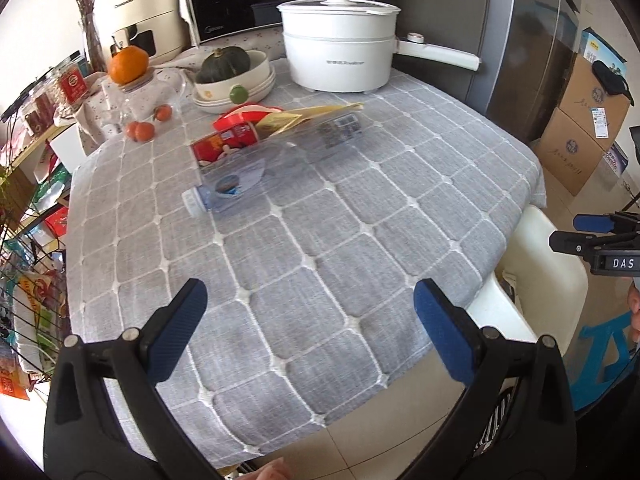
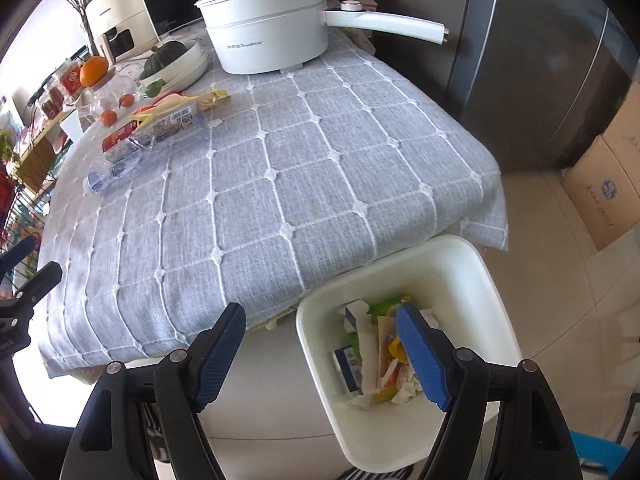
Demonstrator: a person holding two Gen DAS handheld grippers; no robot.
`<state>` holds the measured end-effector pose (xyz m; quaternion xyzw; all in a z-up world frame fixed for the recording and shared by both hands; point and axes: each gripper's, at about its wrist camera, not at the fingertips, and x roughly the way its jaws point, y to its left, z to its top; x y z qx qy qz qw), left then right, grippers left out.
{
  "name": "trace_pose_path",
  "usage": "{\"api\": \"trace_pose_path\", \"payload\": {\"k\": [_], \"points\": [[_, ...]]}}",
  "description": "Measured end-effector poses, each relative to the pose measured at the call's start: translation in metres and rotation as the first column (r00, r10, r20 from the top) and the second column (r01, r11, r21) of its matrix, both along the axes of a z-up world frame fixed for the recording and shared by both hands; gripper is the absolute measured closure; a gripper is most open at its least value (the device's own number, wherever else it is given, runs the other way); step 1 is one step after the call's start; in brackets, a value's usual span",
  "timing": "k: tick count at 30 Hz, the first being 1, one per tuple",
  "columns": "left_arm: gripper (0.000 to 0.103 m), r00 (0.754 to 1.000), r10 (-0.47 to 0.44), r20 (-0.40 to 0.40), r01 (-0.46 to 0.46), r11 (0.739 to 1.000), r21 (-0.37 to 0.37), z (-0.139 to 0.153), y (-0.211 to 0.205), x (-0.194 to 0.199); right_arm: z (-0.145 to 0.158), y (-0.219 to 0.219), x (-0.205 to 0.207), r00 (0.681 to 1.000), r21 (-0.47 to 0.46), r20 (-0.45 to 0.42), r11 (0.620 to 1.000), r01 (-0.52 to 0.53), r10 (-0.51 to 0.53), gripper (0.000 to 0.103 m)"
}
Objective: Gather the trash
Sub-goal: 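Move both grippers back over the table toward the plastic bottle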
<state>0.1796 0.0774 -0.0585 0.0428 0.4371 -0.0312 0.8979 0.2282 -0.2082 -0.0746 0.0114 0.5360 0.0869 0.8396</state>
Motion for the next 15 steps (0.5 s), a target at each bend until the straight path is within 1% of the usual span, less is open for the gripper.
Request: {"api": "trace_pose_path", "payload": {"k": [6, 10, 12, 15], "points": [[0.001, 0.997, 0.071, 0.008, -0.071, 0.997, 0.014, 0.003, 0.05, -0.002, 0.002, 0.041, 0.017, 0.999, 0.005, 0.038, 1.0, 0.011, -0.011, 0.023], [0.001, 0.992, 0.124, -0.003, -0.124, 0.992, -0.008, 0.005, 0.083, -0.002, 0.001, 0.073, 0.04, 0.999, 0.015, 0.034, 0.999, 0.028, -0.029, 0.023], [0.001, 0.989, 0.148, -0.002, -0.148, 0.989, -0.016, 0.008, 0.1, -0.002, 0.001, 0.093, 0.054, 0.999, 0.053, 0.027, 0.998, 0.037, -0.039, 0.022], [0.001, 0.982, 0.186, 0.003, -0.186, 0.982, 0.009, 0.01, 0.12, -0.002, 0.002, 0.126, 0.078, 0.999, 0.099, 0.011, 0.994, 0.047, -0.048, 0.022]]}}
